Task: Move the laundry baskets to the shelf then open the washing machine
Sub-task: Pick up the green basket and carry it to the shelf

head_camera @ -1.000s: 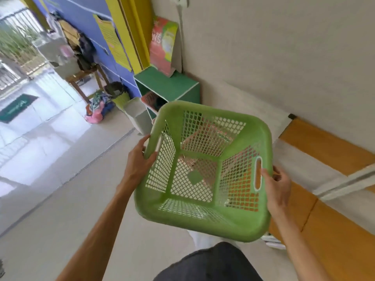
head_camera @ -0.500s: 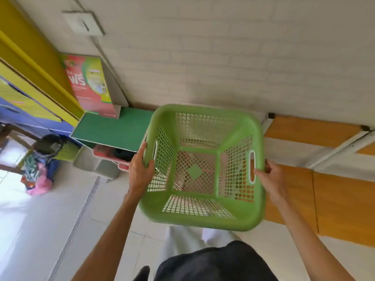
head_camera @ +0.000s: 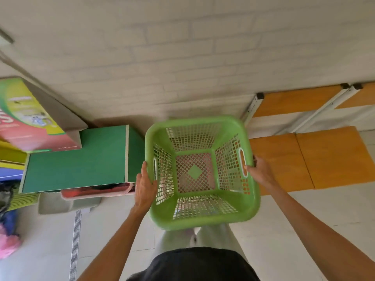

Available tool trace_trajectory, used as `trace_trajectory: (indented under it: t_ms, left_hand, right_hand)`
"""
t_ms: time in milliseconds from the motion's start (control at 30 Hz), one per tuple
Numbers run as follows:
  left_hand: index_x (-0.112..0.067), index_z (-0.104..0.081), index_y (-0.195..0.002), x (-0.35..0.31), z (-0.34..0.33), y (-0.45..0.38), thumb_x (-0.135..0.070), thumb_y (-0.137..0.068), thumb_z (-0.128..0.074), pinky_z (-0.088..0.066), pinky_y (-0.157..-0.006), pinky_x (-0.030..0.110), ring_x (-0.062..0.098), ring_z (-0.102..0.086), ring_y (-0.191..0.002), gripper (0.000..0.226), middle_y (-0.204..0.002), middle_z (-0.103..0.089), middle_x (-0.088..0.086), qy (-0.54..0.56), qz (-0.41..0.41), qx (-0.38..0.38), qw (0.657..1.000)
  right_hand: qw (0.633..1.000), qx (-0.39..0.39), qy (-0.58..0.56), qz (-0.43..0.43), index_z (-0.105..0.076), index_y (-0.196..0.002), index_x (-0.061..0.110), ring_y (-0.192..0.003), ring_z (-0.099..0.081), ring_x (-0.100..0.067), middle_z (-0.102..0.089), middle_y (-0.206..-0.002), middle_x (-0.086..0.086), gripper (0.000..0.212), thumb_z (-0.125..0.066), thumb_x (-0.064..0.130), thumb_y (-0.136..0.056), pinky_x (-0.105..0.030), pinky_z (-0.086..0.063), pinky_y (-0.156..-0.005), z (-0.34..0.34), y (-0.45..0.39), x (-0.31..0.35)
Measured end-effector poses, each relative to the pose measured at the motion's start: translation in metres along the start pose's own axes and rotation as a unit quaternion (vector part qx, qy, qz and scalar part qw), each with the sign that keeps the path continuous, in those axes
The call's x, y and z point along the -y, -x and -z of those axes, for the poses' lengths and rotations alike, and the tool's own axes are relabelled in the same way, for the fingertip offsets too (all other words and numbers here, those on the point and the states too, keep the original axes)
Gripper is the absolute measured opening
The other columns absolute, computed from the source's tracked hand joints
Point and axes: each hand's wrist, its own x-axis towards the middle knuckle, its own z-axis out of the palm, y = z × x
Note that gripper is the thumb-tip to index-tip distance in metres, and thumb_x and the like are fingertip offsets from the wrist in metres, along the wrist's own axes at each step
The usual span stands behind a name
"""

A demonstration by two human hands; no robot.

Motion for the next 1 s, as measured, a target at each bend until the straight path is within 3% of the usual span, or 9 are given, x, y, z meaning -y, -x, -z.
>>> trace_trajectory:
  t_ms: [67, 200, 300, 400, 500, 700, 833, 1000]
  left_hand:
    - [-0.026, -0.010, -0.156, 0.015, -0.021, -0.015, -0.002, -0.087, -0.061, -0.056, -0.066, 0.049, 0.028, -0.058, -0.081, 0.088, -0.105, -0.049, 0.012, -0.024, -0.005, 0.007, 1.000]
    - [-0.020, -0.012, -0.152, 0.049, -0.063, -0.053, -0.002, -0.088, -0.062, -0.057, -0.055, 0.049, 0.031, -0.060, -0.065, 0.084, -0.090, -0.056, 0.015, -0.078, -0.023, 0.011, 0.997]
    - [-0.019, -0.013, -0.150, 0.076, -0.090, -0.085, -0.001, -0.087, -0.064, -0.056, -0.046, 0.046, 0.029, -0.061, -0.054, 0.084, -0.081, -0.061, 0.017, -0.107, -0.039, 0.007, 0.993]
    - [-0.016, -0.014, -0.152, 0.095, -0.115, -0.107, 0.000, -0.086, -0.065, -0.058, -0.050, 0.047, 0.032, -0.062, -0.056, 0.085, -0.082, -0.064, 0.020, -0.125, -0.049, 0.010, 0.991]
    - [-0.023, -0.009, -0.153, 0.114, -0.136, -0.124, -0.005, -0.087, -0.063, -0.058, -0.054, 0.051, 0.036, -0.065, -0.062, 0.087, -0.083, -0.065, 0.021, -0.127, -0.037, 0.010, 0.991]
    - [-0.012, -0.019, -0.154, 0.135, -0.169, -0.143, -0.003, -0.089, -0.060, -0.058, -0.053, 0.046, 0.030, -0.062, -0.056, 0.078, -0.080, -0.066, 0.020, -0.108, -0.050, 0.018, 0.993]
    - [-0.010, -0.021, -0.154, 0.145, -0.186, -0.149, -0.003, -0.089, -0.061, -0.057, -0.054, 0.042, 0.028, -0.061, -0.055, 0.076, -0.081, -0.068, 0.023, -0.106, -0.065, 0.012, 0.992]
    - [-0.009, -0.021, -0.152, 0.150, -0.193, -0.151, -0.007, -0.092, -0.061, -0.059, -0.053, 0.050, 0.033, -0.065, -0.057, 0.072, -0.084, -0.068, 0.023, -0.108, -0.064, 0.007, 0.992]
  right_hand:
    - [1.000, -0.001, 0.025, -0.008, -0.056, -0.128, 0.005, -0.079, -0.058, -0.018, -0.068, -0.112, -0.010, 0.038, -0.062, 0.006, -0.090, -0.011, -0.038, -0.049, -0.020, -0.019, -0.010]
    - [0.998, 0.002, 0.057, -0.038, -0.054, -0.125, 0.005, -0.072, -0.058, -0.016, -0.068, -0.112, -0.012, 0.036, -0.063, 0.011, -0.091, -0.020, -0.045, -0.052, -0.063, -0.066, -0.037]
    - [0.995, 0.003, 0.084, -0.047, -0.056, -0.121, 0.004, -0.068, -0.057, -0.015, -0.067, -0.105, -0.010, 0.031, -0.062, 0.011, -0.091, -0.020, -0.040, -0.047, -0.093, -0.097, -0.054]
    - [0.994, 0.010, 0.101, -0.033, -0.058, -0.118, 0.004, -0.072, -0.058, -0.019, -0.061, -0.096, -0.004, 0.028, -0.062, 0.011, -0.091, -0.018, -0.037, -0.047, -0.118, -0.125, -0.069]
    - [0.993, 0.027, 0.113, -0.023, -0.056, -0.121, 0.007, -0.066, -0.061, -0.013, -0.064, -0.096, -0.003, 0.029, -0.061, 0.014, -0.093, -0.019, -0.044, -0.049, -0.143, -0.151, -0.088]
    - [0.987, 0.029, 0.154, -0.026, -0.059, -0.111, 0.007, -0.075, -0.068, -0.024, -0.068, -0.097, -0.009, 0.023, -0.063, 0.017, -0.092, -0.036, -0.059, -0.062, -0.180, -0.196, -0.122]
    - [0.985, 0.033, 0.169, -0.019, -0.058, -0.112, 0.005, -0.068, -0.065, -0.021, -0.064, -0.089, -0.004, 0.022, -0.062, 0.015, -0.092, -0.027, -0.053, -0.052, -0.191, -0.209, -0.136]
    - [0.985, 0.034, 0.171, -0.007, -0.055, -0.114, 0.007, -0.077, -0.067, -0.022, -0.067, -0.101, -0.007, 0.025, -0.061, 0.017, -0.092, -0.031, -0.057, -0.062, -0.195, -0.216, -0.144]
